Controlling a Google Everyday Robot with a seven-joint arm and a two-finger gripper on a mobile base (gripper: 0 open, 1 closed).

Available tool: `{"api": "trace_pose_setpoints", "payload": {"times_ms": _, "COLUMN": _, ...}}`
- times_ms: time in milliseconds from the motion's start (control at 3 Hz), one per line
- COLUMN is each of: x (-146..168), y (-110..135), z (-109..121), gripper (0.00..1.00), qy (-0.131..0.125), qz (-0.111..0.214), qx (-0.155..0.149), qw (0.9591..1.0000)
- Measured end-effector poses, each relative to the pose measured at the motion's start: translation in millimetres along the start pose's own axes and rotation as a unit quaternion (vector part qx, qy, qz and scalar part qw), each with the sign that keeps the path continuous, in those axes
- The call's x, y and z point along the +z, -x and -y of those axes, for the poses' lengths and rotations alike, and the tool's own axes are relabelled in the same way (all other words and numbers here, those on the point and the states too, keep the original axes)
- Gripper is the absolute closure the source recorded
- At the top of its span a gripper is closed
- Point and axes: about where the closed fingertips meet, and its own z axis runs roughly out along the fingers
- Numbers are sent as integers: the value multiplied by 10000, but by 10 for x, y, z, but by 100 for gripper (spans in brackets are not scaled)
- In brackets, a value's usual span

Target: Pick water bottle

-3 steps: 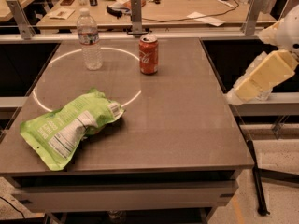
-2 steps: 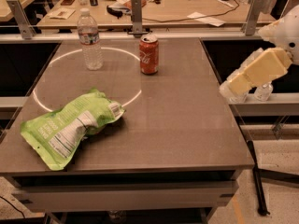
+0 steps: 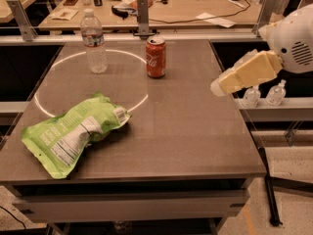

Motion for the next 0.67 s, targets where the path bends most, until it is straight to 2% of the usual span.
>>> {"api": "trace_pose_setpoints", "payload": {"times_ms": 333, "x": 69, "y": 71, "z": 8, "gripper": 0, "qy": -63, "qz": 321, "qx": 75, "qw": 9994}}
{"api": "trace_pose_setpoints", "payload": {"times_ms": 667, "x": 69, "y": 72, "z": 8, "gripper": 0, "qy": -63, "qz": 321, "qx": 74, "qw": 9994}}
